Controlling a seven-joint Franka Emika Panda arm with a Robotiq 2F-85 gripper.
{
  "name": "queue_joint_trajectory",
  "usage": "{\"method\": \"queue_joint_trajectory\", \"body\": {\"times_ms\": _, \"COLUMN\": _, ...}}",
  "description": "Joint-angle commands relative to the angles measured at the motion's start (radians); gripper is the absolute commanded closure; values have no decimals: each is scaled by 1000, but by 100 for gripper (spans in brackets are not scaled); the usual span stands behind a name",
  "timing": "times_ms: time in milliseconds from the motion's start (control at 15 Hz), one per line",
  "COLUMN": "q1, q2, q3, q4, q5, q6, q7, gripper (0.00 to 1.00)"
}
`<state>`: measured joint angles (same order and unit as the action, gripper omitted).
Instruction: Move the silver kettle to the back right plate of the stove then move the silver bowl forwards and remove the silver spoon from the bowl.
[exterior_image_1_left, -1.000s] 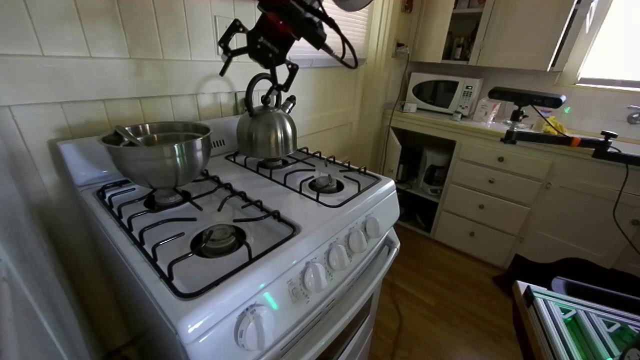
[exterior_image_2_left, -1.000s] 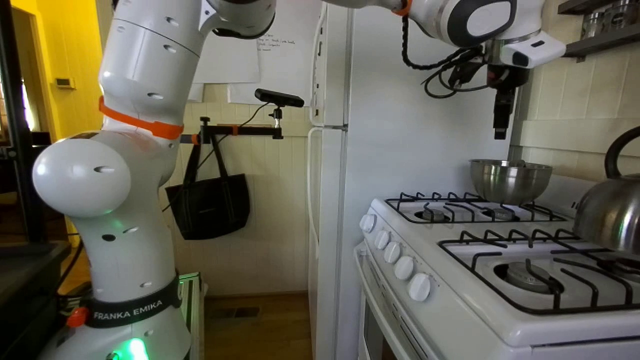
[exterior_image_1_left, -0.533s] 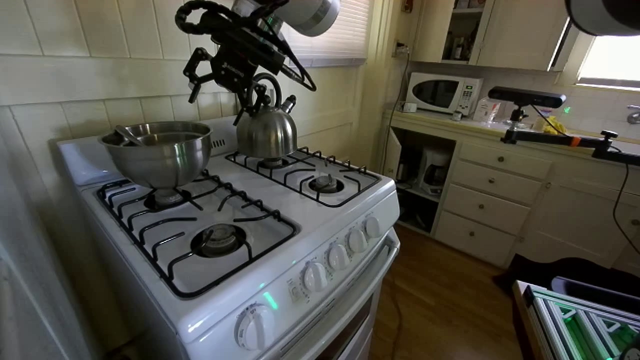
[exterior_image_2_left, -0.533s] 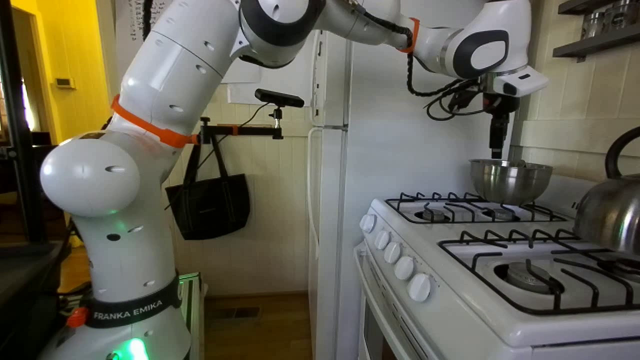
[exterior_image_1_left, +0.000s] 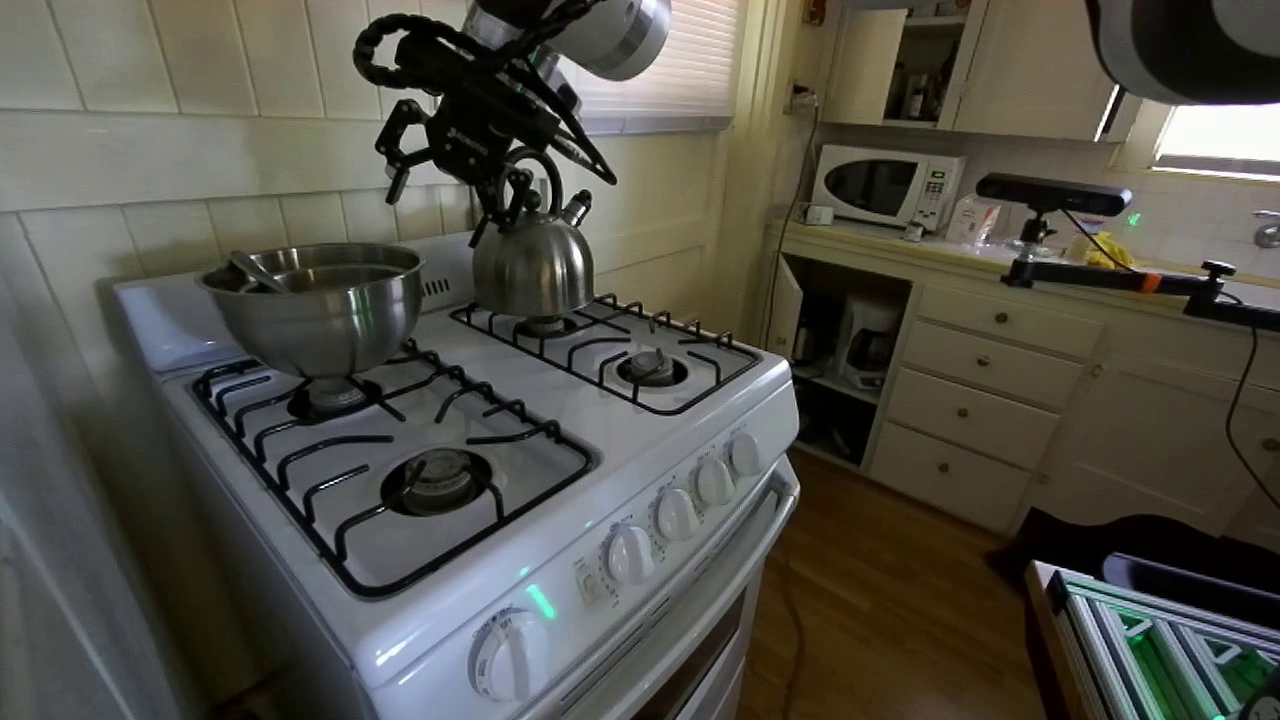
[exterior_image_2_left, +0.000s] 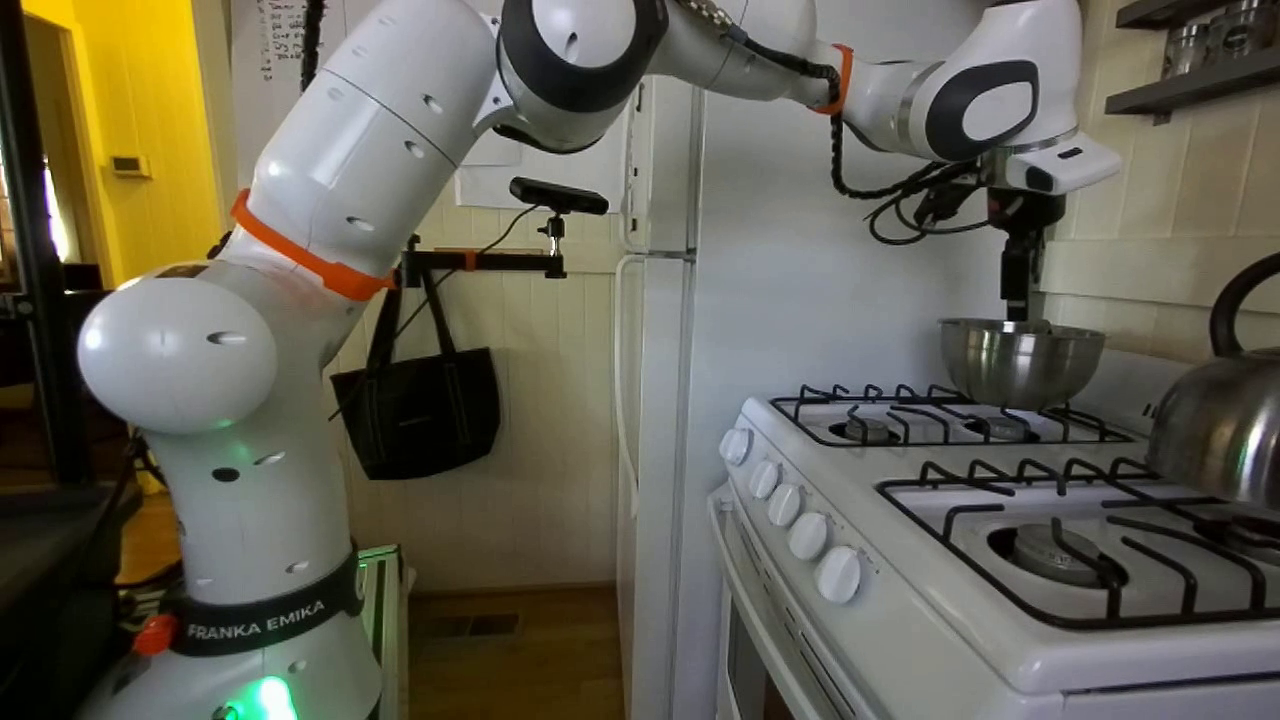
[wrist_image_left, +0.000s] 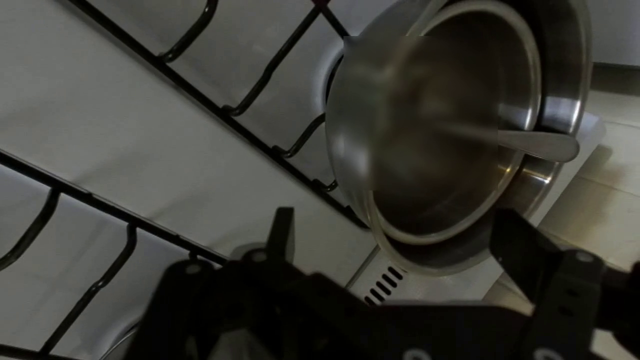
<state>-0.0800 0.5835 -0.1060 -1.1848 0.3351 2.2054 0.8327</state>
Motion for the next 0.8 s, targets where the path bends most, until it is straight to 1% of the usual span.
{"method": "queue_joint_trajectory", "body": {"times_ms": 0, "q1": 9, "q2": 34, "q3": -2, "q4": 28, "q5": -36, "q6": 9, "q7": 44, "gripper": 0}}
{"method": "queue_joint_trajectory", "body": {"times_ms": 267, "q1": 24, "q2": 90, "q3": -6, "q4": 61, "q5": -58, "q6": 12, "q7": 90, "gripper": 0}}
{"method": "queue_joint_trajectory", "body": {"times_ms": 400, "q1": 25, "q2": 121, "q3": 3, "q4": 89, "q5": -54, "q6": 6, "q7": 108, "gripper": 0}}
{"method": "queue_joint_trajectory", "body": {"times_ms": 467, "q1": 25, "q2": 142, "q3": 11, "q4": 110, "q5": -46, "q6": 25, "q7": 106, "gripper": 0}}
{"method": "queue_joint_trajectory", "body": {"times_ms": 733, "q1": 33, "q2": 195, "q3": 28, "q4": 186, "q5": -48, "q6": 10, "q7": 124, "gripper": 0}}
